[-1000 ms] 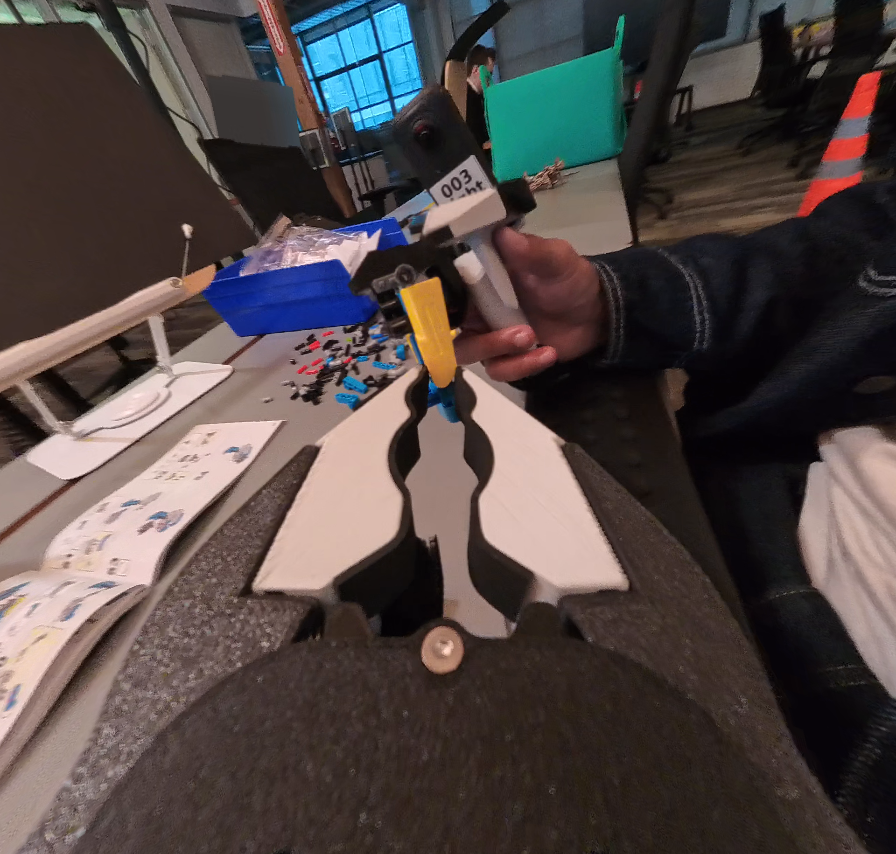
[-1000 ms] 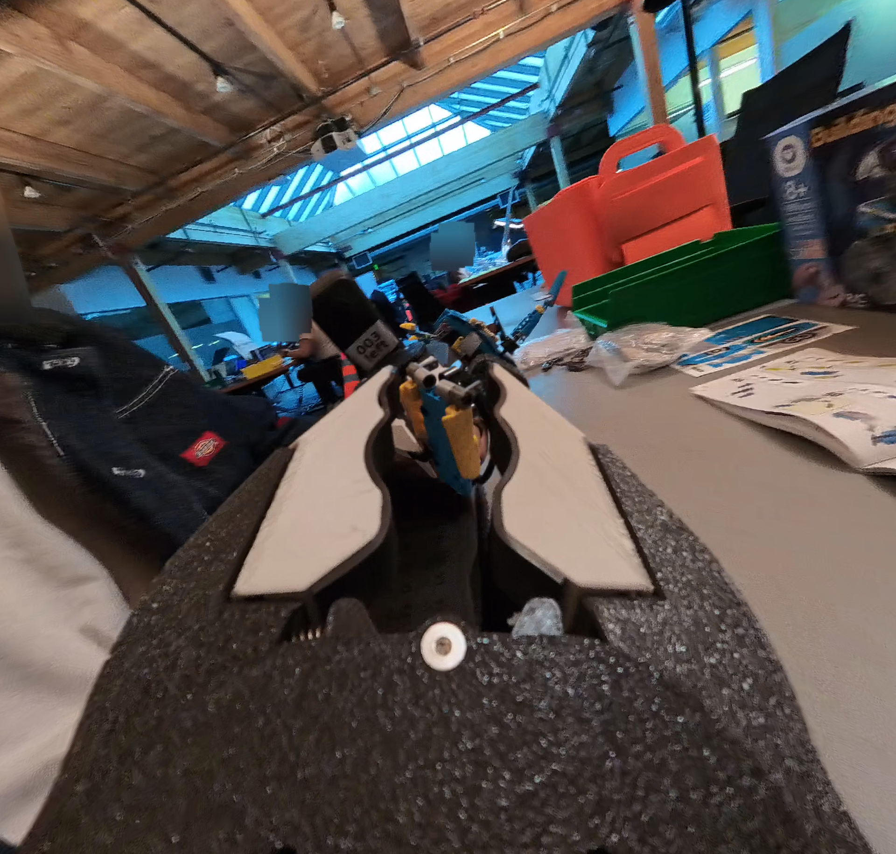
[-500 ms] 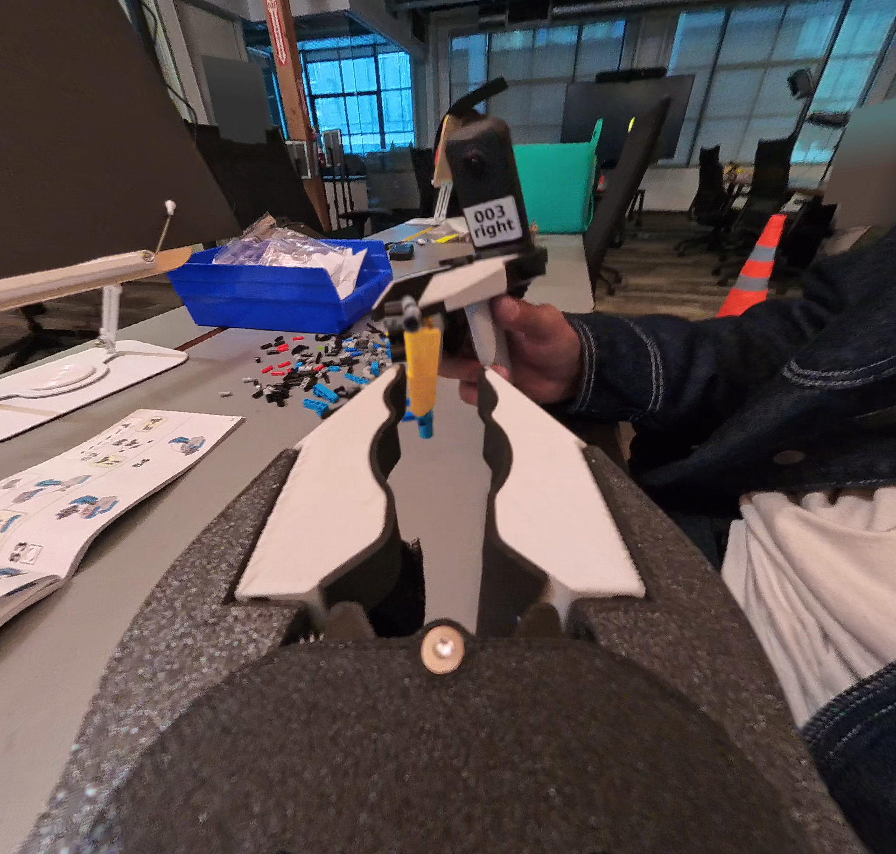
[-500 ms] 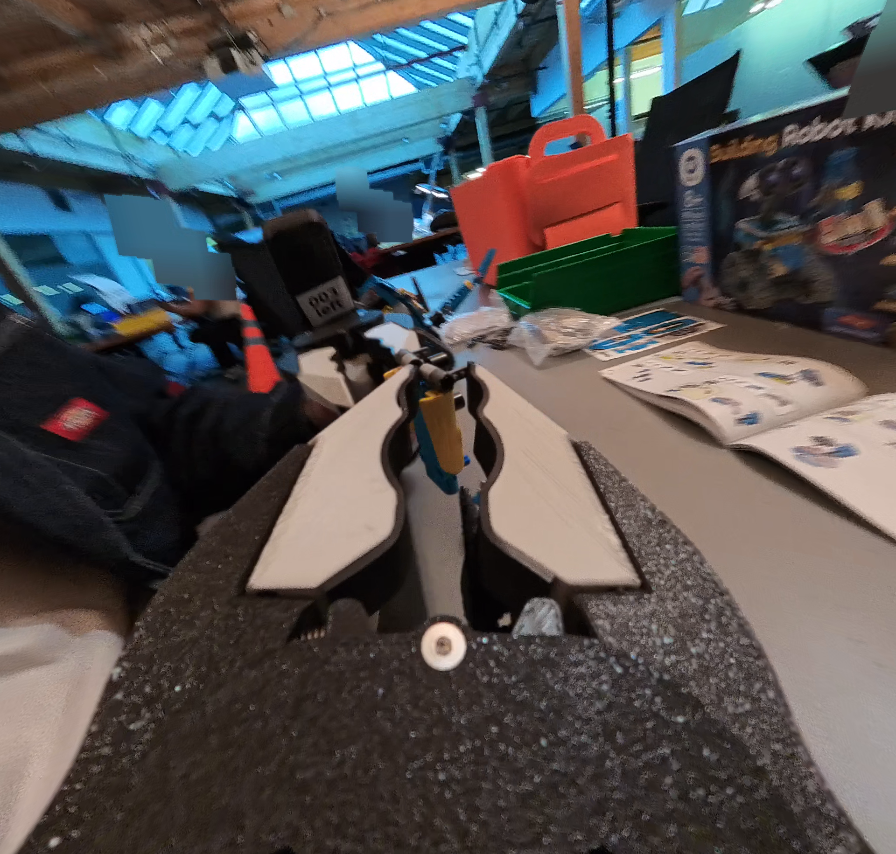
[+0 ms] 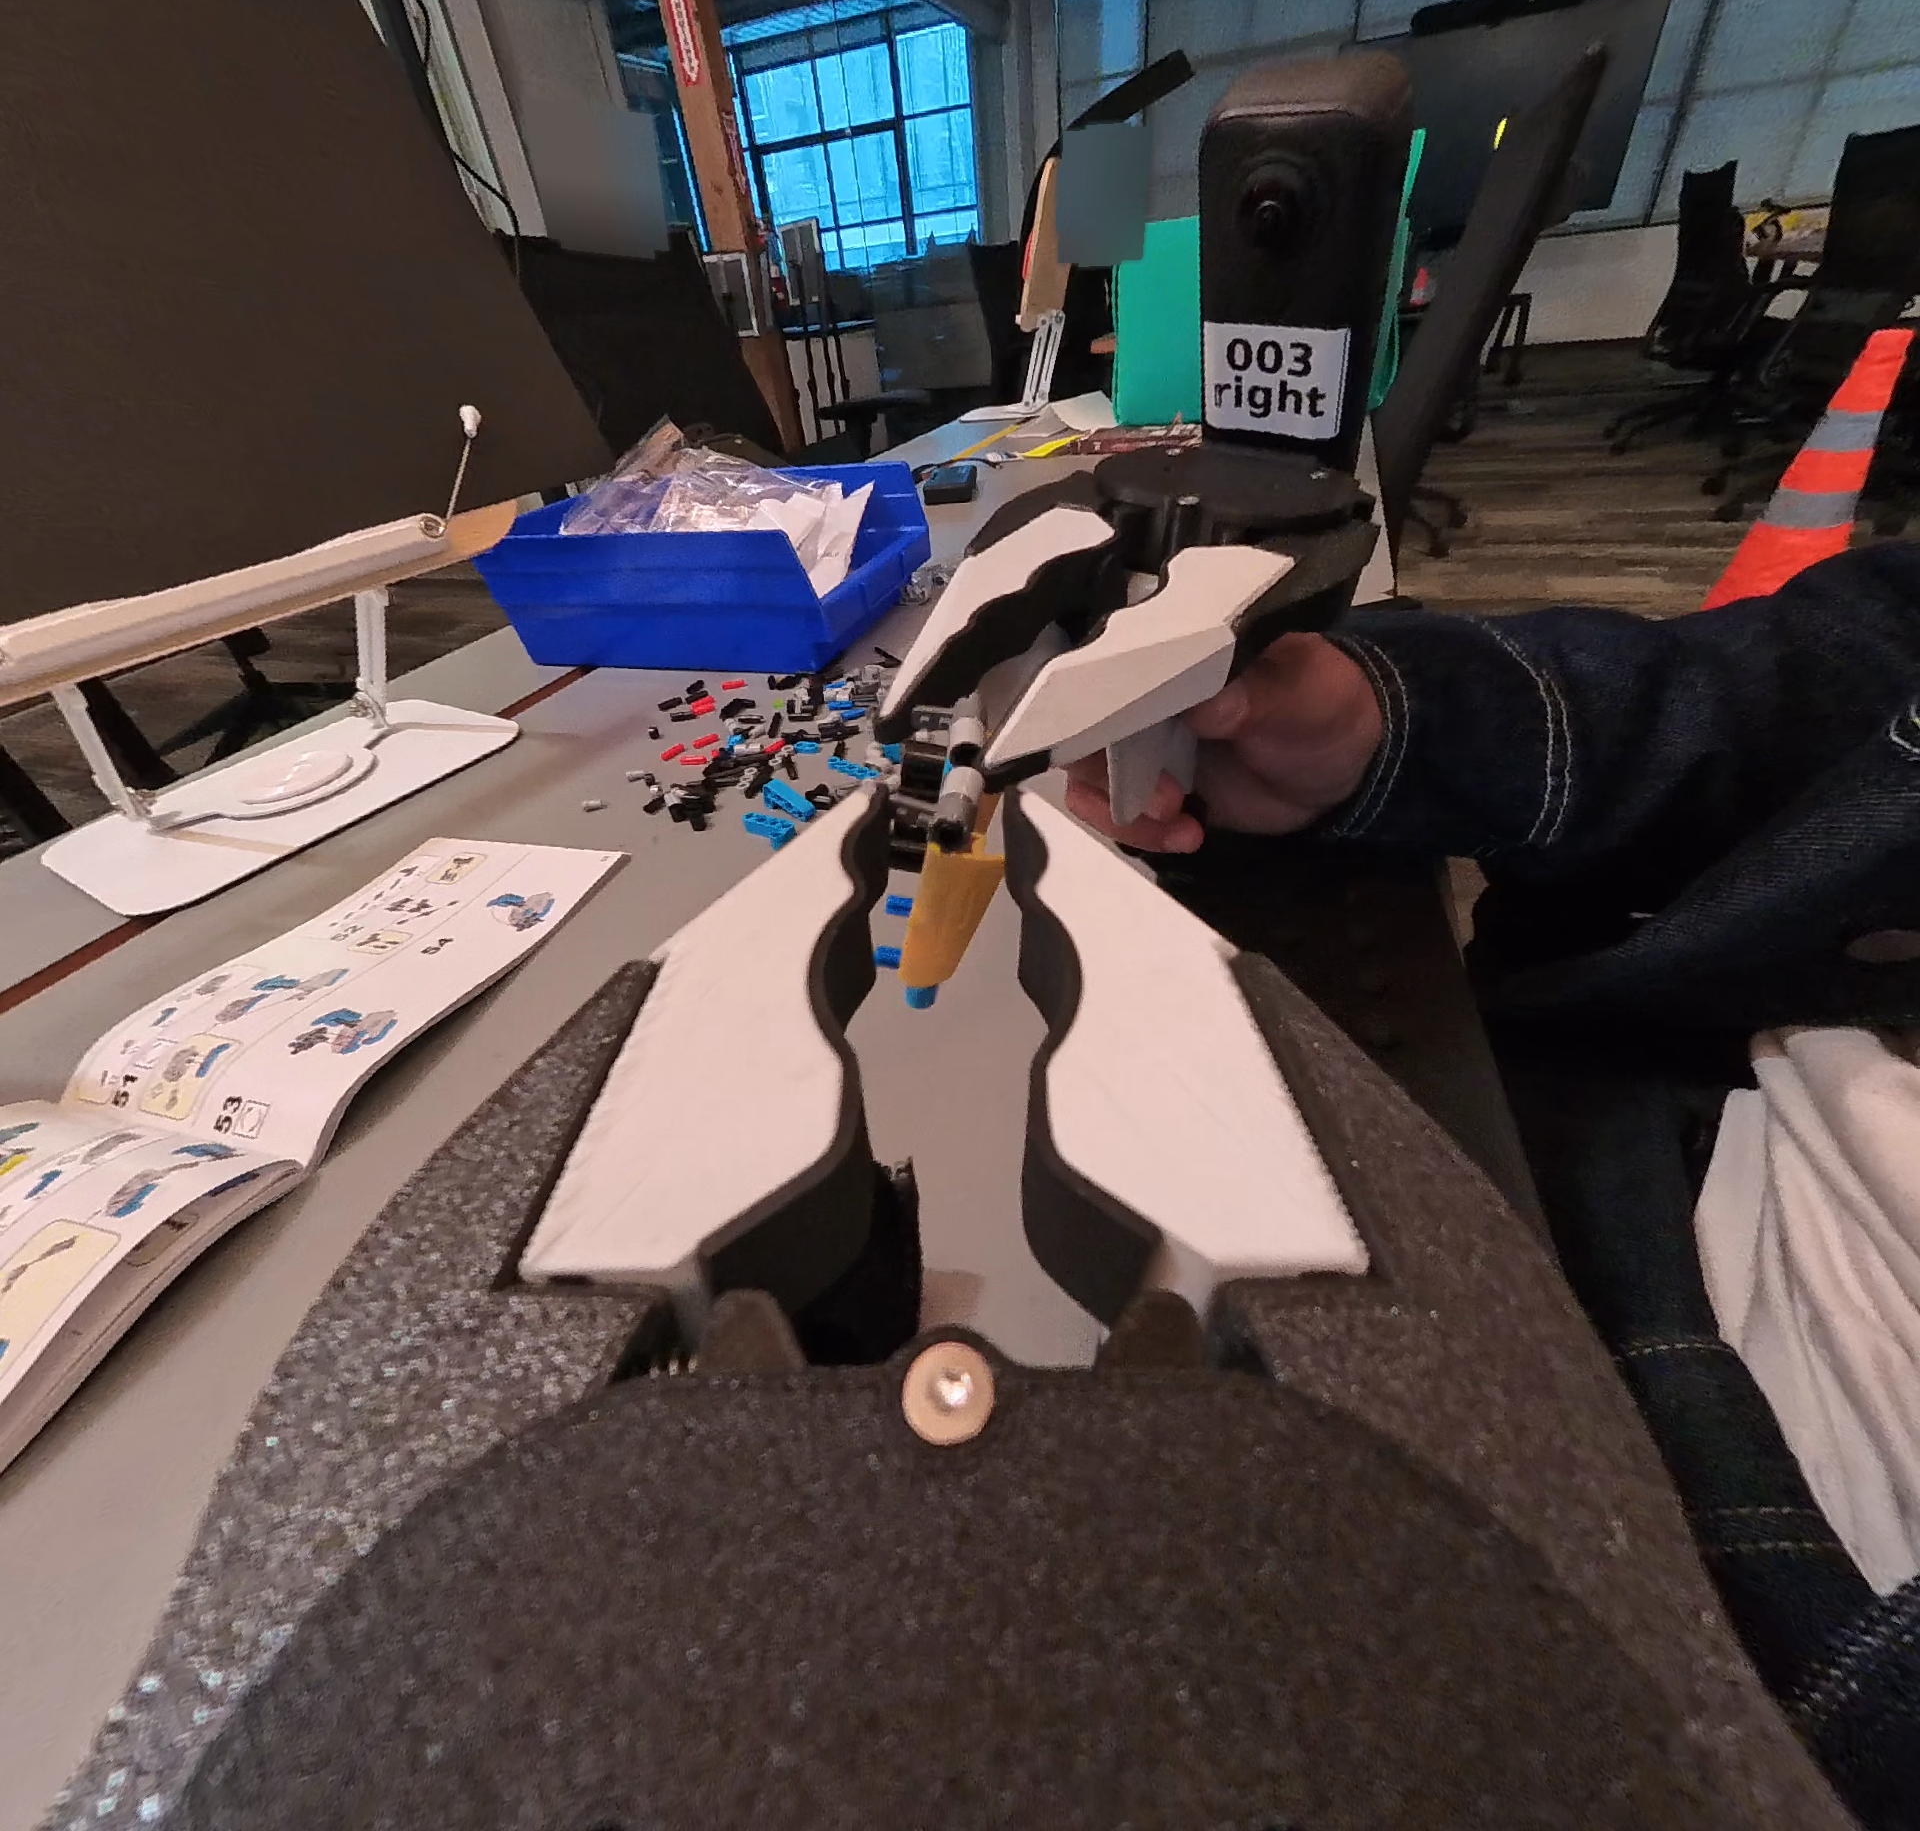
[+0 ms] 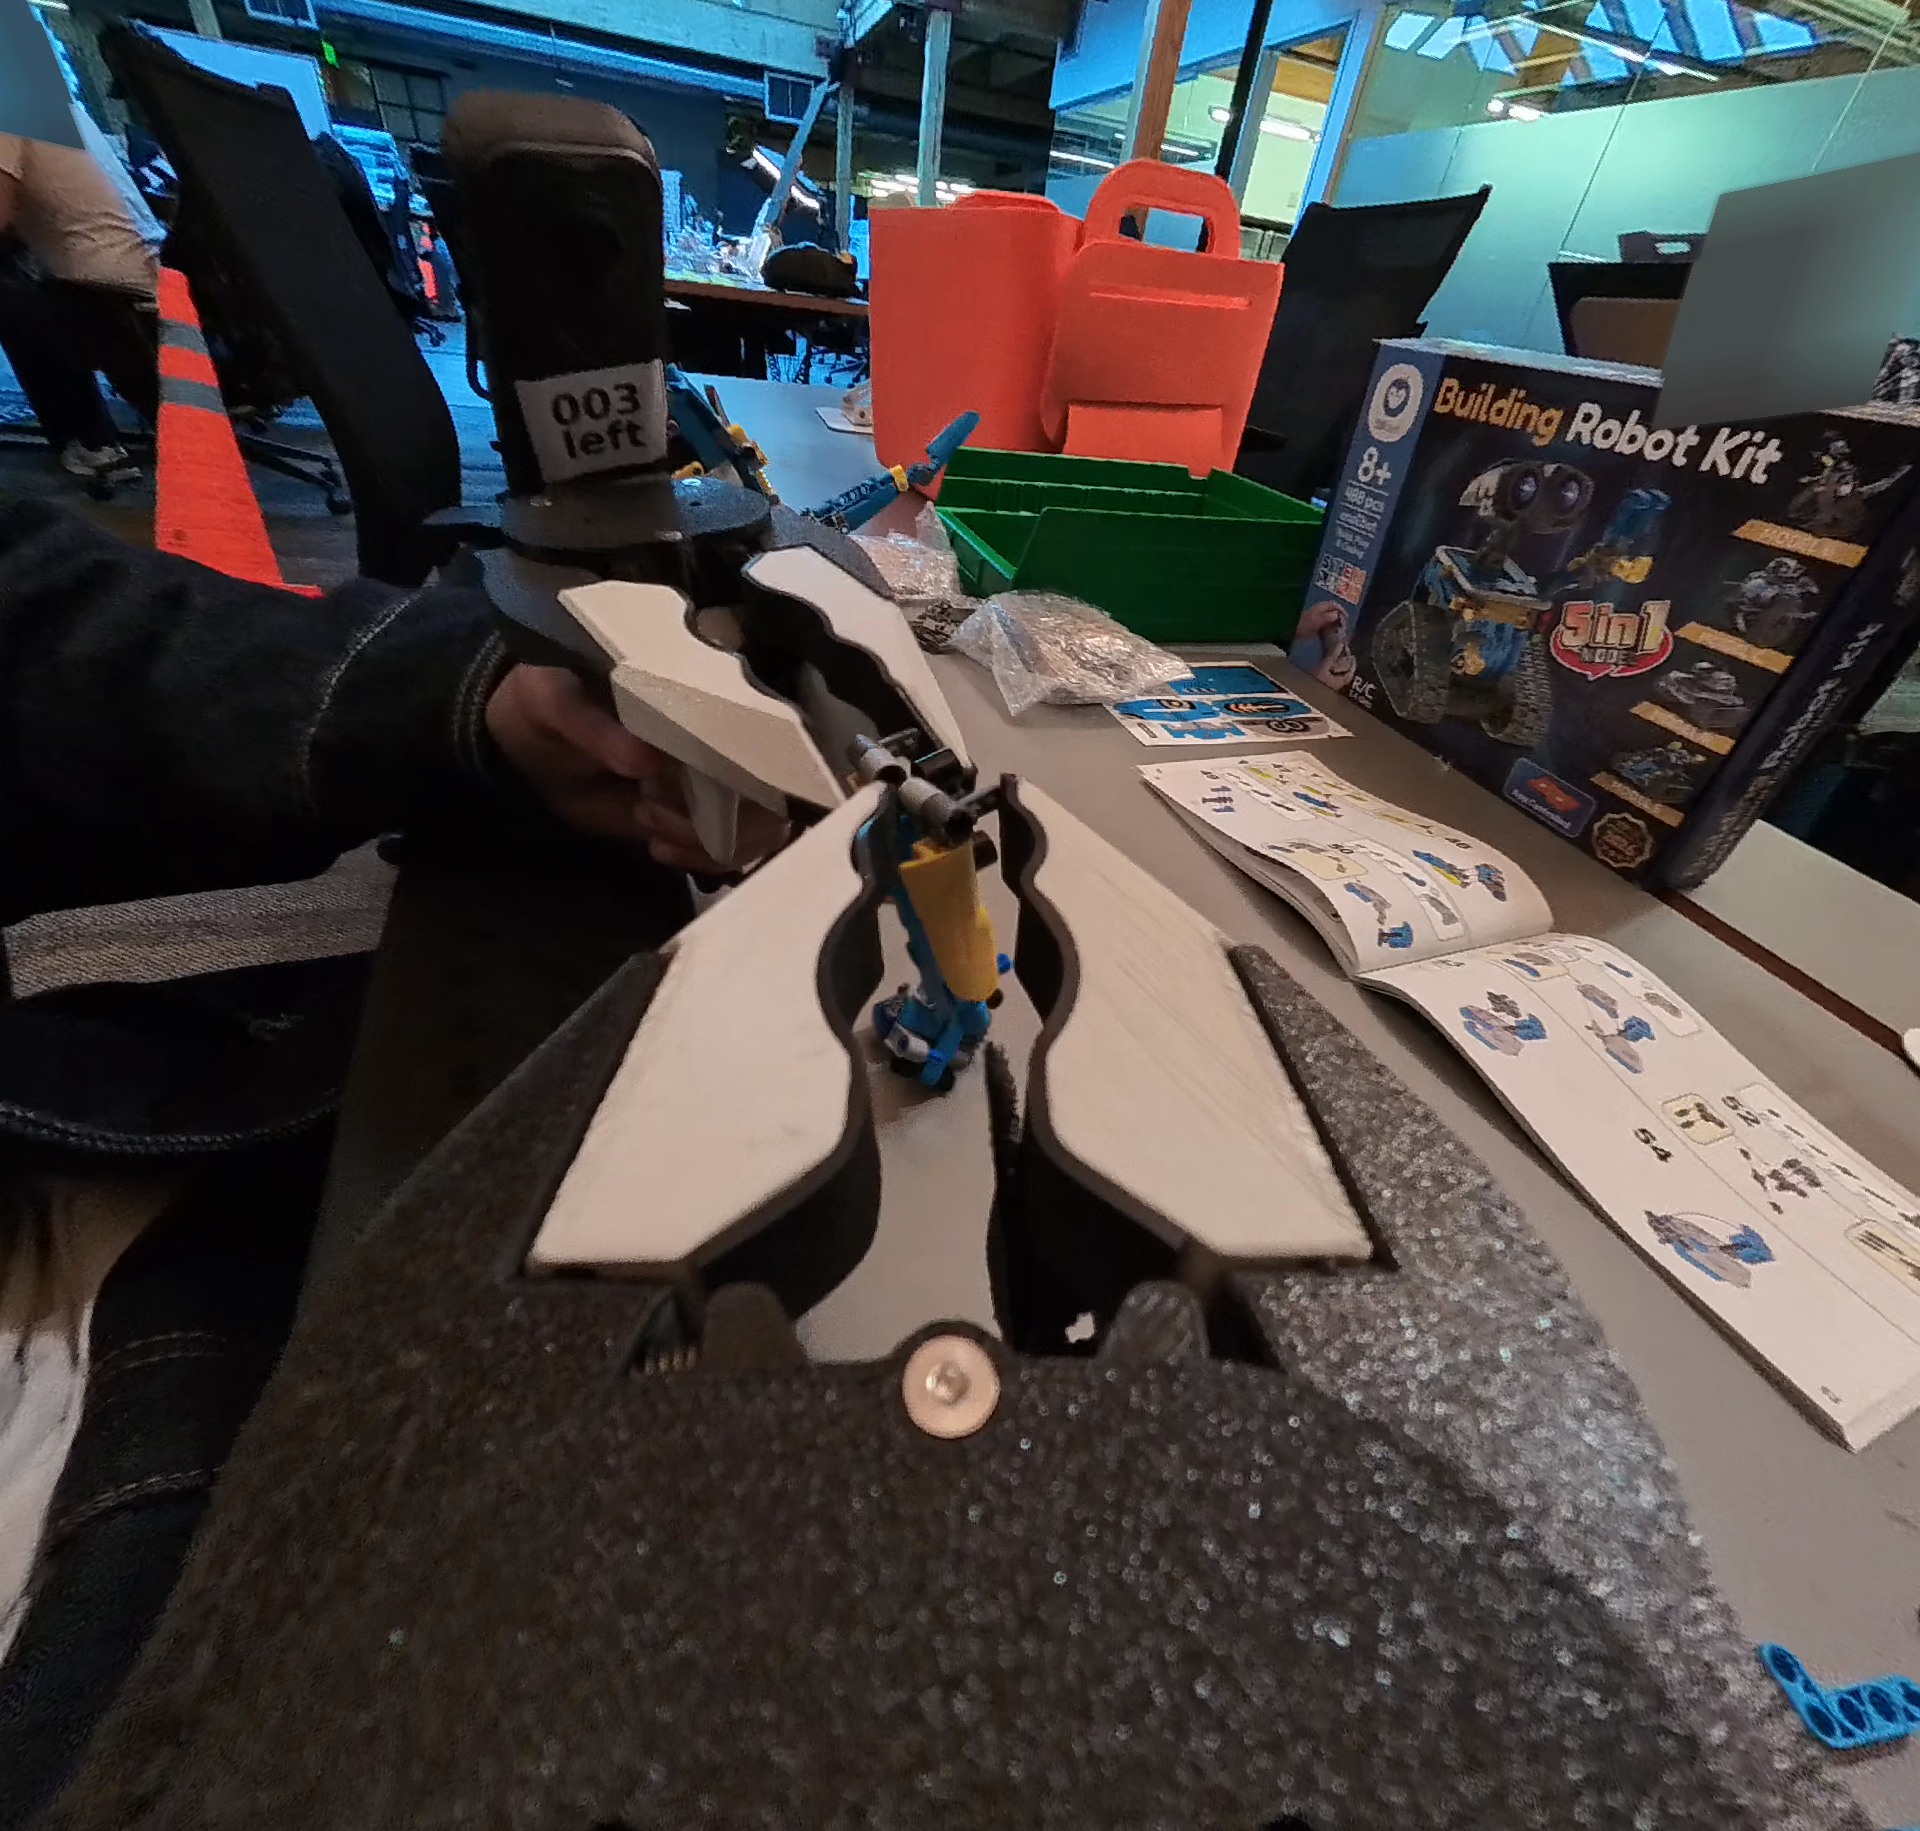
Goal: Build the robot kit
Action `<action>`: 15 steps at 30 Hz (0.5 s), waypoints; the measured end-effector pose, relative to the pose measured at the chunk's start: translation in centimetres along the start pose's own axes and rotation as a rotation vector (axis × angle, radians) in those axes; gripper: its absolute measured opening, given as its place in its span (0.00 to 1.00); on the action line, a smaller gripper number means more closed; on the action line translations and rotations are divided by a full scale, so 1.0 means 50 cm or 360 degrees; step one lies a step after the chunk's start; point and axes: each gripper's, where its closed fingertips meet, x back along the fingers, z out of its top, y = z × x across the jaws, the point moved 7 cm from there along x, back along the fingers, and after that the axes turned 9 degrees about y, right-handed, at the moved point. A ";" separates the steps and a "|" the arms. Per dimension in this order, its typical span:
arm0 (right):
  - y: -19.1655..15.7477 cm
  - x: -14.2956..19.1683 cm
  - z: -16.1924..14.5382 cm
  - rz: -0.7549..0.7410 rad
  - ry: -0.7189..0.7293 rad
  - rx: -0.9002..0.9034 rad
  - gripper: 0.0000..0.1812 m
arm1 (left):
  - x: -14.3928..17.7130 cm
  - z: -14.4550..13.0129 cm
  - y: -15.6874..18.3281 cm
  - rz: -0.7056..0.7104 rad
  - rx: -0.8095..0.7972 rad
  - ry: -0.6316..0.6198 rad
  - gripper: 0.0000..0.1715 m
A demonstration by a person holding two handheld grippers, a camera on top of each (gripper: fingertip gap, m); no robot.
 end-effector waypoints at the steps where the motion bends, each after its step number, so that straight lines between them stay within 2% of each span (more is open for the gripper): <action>1: -0.001 -0.001 0.000 -0.0004 -0.0001 0.0007 0.10 | 0.001 0.001 0.000 0.0002 0.0001 0.0008 0.13; 9: -0.002 -0.002 0.001 -0.0057 -0.0022 0.0081 0.10 | 0.003 0.000 -0.008 0.0006 0.0047 -0.0001 0.10; 15: -0.001 -0.016 0.001 -0.0274 -0.0057 0.0145 0.10 | 0.003 0.001 -0.021 0.0144 0.0012 -0.0015 0.10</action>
